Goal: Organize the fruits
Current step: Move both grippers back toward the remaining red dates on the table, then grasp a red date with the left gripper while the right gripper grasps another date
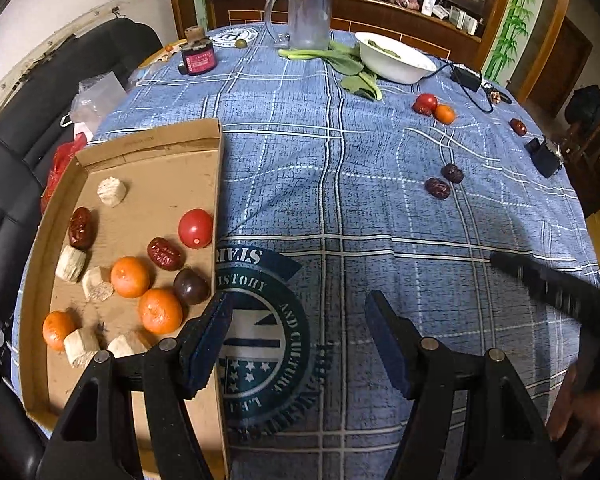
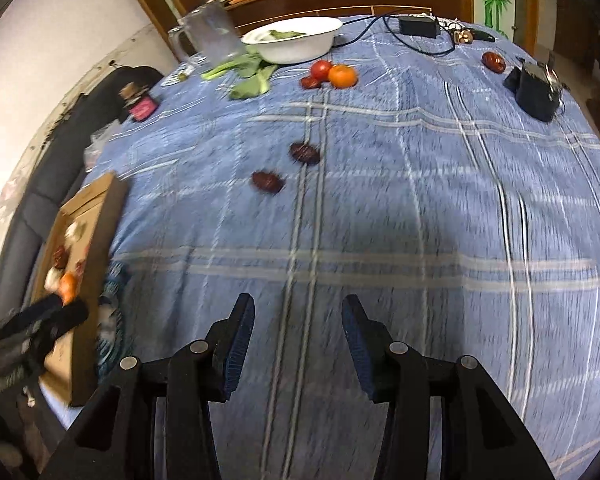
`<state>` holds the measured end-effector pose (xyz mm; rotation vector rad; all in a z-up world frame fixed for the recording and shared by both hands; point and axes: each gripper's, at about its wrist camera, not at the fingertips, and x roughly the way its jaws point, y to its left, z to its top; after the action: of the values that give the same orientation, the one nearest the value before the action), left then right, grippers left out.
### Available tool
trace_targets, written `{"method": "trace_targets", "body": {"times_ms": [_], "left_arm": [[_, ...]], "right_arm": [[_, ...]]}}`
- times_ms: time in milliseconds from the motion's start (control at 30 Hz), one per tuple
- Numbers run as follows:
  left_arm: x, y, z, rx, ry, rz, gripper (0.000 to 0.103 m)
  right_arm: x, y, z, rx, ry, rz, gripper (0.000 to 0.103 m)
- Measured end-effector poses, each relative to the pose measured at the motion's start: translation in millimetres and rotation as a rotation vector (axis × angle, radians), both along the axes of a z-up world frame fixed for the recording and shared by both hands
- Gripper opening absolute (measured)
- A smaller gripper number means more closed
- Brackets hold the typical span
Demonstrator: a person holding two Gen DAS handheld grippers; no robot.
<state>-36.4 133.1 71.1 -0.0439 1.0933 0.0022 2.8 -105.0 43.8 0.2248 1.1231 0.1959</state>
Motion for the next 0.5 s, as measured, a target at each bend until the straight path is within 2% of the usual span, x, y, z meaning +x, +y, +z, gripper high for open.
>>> {"method": "trace_targets", "body": {"times_ms": [233,433,500], "left_arm": [[15,-9,-14,-0.009,0.020,-0.056,0.068],[23,-19,-21,-0.032,0.026,-0.101,0.068],[29,-20,-23,-0.051,0.033,-0.099,0.068]], "right_arm": [[73,4,-3,-0.049,-0.033,-0.003,0.049],[105,20,-22,-0.097,-0.017,0.030,0.048],[108,24,-22,-0.113,-0.029,0.041,0.044]]}}
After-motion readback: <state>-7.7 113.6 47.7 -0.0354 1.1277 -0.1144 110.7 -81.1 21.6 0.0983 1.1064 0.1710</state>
